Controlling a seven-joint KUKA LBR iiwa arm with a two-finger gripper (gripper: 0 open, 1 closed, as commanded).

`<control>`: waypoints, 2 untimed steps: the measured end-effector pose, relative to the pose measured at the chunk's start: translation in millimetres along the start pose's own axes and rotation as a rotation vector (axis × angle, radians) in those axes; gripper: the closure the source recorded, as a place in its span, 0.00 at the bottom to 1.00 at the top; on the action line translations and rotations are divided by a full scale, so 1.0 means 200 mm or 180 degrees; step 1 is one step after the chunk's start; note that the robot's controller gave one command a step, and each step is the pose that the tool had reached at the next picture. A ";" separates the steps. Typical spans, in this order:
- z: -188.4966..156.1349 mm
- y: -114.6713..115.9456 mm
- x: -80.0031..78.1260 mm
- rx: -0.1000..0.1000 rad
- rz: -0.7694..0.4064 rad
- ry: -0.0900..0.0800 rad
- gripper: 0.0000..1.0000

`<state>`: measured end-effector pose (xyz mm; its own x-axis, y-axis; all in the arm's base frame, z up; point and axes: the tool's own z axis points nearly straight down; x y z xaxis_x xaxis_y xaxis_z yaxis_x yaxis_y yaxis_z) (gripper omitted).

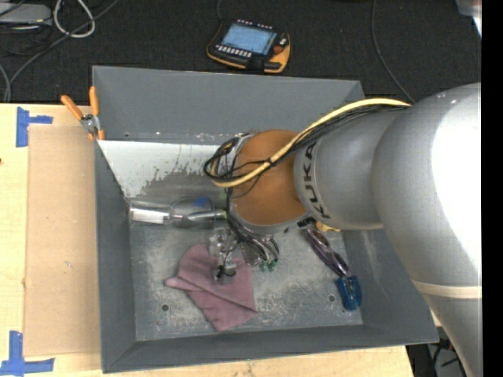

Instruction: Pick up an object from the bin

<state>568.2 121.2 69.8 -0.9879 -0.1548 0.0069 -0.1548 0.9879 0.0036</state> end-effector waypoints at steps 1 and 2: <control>0.00 0.00 0.00 0.0000 0.0000 0.0000 1.00; -0.15 0.00 0.01 0.0000 -0.0001 0.0011 1.00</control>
Offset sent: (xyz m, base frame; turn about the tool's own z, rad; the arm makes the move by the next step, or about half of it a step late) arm -0.0001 0.0001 0.0515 0.0000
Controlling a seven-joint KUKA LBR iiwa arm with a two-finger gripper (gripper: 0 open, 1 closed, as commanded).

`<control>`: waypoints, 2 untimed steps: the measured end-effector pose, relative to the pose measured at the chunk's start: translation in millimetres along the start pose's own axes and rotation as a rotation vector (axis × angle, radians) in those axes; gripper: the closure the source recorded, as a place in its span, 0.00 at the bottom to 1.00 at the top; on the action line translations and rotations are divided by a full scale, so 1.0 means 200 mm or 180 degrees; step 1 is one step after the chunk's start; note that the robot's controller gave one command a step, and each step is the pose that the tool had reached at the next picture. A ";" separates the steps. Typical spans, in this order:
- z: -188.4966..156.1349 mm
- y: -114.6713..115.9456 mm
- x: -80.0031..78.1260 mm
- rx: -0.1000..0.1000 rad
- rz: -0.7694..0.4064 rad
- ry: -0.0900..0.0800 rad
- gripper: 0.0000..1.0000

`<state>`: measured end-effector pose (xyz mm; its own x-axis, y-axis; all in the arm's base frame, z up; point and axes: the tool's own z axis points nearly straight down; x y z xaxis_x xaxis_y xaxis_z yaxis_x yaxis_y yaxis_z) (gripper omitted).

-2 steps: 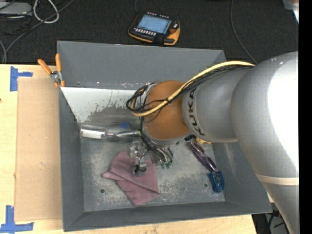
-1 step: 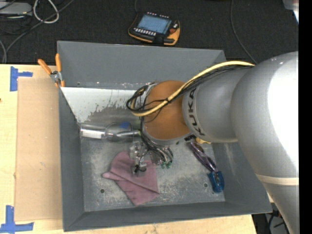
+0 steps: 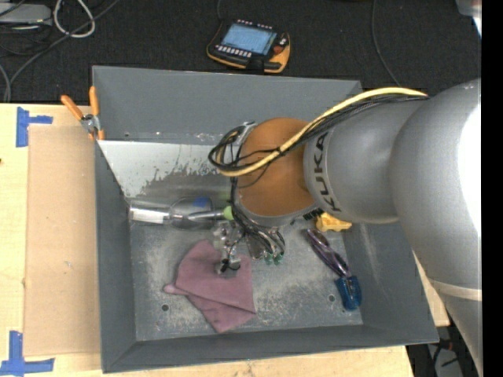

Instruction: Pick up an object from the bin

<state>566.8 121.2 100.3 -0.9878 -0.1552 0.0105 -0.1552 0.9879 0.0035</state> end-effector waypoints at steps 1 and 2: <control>-0.08 0.00 -0.01 -0.0001 0.0000 -0.0016 1.00; -0.16 0.00 0.00 -0.0001 -0.0001 -0.0005 1.00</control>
Offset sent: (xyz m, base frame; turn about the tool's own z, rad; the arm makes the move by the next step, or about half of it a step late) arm 0.0013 0.0003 0.0501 -0.0001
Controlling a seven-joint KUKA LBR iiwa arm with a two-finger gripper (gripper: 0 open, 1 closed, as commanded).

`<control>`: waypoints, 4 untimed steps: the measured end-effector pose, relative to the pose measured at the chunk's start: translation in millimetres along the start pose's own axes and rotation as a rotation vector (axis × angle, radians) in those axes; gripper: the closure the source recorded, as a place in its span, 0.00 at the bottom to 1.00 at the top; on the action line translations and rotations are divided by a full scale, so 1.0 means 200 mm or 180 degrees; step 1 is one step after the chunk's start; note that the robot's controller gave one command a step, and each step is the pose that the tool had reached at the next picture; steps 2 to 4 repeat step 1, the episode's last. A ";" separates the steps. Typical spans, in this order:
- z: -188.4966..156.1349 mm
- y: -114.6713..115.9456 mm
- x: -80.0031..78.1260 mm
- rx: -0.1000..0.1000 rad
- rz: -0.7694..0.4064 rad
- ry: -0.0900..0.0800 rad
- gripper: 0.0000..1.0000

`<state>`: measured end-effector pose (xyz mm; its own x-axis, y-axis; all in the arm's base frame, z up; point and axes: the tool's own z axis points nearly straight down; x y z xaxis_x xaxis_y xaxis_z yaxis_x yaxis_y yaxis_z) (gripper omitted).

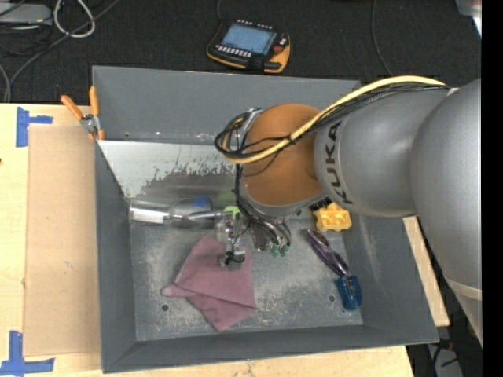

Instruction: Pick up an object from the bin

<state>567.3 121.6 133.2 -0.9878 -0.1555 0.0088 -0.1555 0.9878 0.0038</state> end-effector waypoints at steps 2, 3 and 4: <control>-0.13 0.00 0.00 0.0000 -0.0001 0.0006 1.00; -0.13 0.00 0.00 0.0000 -0.0001 0.0006 1.00; -0.13 0.00 0.00 0.0000 -0.0001 0.0006 1.00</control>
Offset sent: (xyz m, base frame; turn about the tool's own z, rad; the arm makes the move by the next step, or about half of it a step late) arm -0.0003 0.0001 0.0588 -0.0002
